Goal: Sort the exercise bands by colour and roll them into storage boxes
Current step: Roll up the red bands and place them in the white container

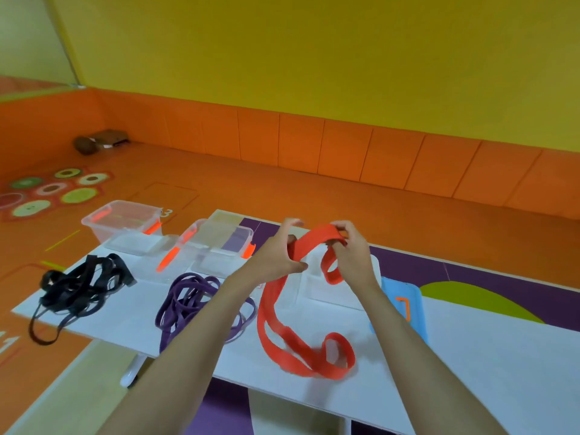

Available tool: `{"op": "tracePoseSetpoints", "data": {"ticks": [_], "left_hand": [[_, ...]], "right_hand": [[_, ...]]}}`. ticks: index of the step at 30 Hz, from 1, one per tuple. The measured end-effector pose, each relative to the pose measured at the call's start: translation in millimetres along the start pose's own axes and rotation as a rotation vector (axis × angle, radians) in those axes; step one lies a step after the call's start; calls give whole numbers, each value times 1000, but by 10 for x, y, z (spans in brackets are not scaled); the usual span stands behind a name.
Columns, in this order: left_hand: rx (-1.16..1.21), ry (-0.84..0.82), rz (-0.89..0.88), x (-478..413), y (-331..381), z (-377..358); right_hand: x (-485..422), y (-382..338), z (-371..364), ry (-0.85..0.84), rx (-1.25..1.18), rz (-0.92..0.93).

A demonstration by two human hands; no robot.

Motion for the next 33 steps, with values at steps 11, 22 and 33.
{"op": "tracePoseSetpoints", "data": {"ticks": [11,22,33], "left_hand": [[192,87,187,-274,-595,-529],[265,126,-84,-930,292,105],[-152,-203,88,-1171,-98,-519]], "right_hand": [[-435,-407,125,193,-336,-79],[-501,629,1149,319,-206,-146],[-471,2027,1284,171,-391,-410]]}}
Point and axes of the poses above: each hand's wrist, its own x-axis away from the middle knuckle, its own z-axis out of the back of the hand, y = z × x, the point moved 4 cm from there along -x, towards the middle knuckle, and after that the axes turned 3 degrees about -x, right-handed, at the moved point
